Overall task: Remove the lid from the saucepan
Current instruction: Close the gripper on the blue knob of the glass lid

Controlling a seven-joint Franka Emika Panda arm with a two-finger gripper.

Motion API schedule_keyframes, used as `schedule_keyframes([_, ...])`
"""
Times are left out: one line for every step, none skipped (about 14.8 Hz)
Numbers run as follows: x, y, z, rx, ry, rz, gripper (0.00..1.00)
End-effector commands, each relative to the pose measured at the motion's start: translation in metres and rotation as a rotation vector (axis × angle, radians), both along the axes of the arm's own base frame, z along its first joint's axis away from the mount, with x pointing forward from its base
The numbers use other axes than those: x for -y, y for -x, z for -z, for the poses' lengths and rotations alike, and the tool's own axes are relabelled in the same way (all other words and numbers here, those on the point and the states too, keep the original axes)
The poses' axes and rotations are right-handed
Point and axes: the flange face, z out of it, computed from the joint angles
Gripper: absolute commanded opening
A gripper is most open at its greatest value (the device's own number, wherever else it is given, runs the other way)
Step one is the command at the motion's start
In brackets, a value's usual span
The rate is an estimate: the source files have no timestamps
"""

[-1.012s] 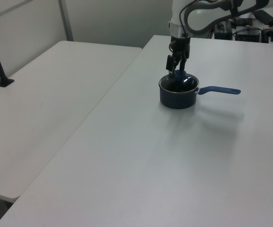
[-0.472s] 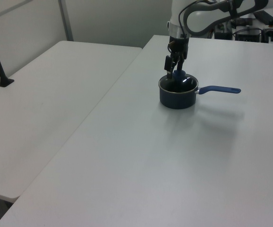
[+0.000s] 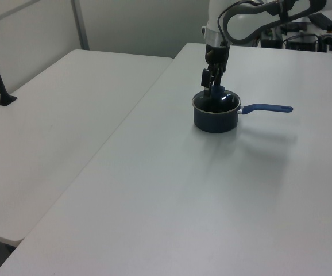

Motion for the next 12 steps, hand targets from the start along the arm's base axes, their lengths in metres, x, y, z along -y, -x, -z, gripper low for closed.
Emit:
schedule_keyframes([-0.0035, 0.0015, 0.0011, -0.025, 0.020, -0.083, 0.86])
schedule_keyframes([-0.0035, 0.0022, 0.0017, -0.031, 0.021, -0.092, 0.82])
schedule_keyframes([-0.0035, 0.0023, 0.0019, -0.032, 0.021, -0.098, 0.78])
schedule_keyframes([-0.0034, 0.0023, 0.0019, -0.032, 0.023, -0.105, 0.74])
schedule_keyframes([-0.0033, 0.0023, 0.0019, -0.033, 0.025, -0.107, 0.71])
schedule_keyframes([-0.0031, 0.0026, 0.0026, -0.034, 0.028, -0.110, 0.68])
schedule_keyframes([-0.0041, 0.0026, 0.0026, -0.034, 0.029, -0.112, 0.66])
schedule_keyframes([-0.0029, 0.0027, 0.0016, -0.033, 0.031, -0.112, 0.63])
schedule_keyframes([-0.0038, 0.0026, 0.0026, -0.035, 0.034, -0.121, 0.61])
schedule_keyframes([-0.0028, 0.0030, 0.0019, -0.036, 0.034, -0.124, 0.59])
schedule_keyframes([-0.0028, 0.0042, 0.0019, -0.045, 0.034, -0.126, 0.59])
schedule_keyframes([-0.0028, 0.0054, 0.0013, -0.055, 0.033, -0.127, 0.59])
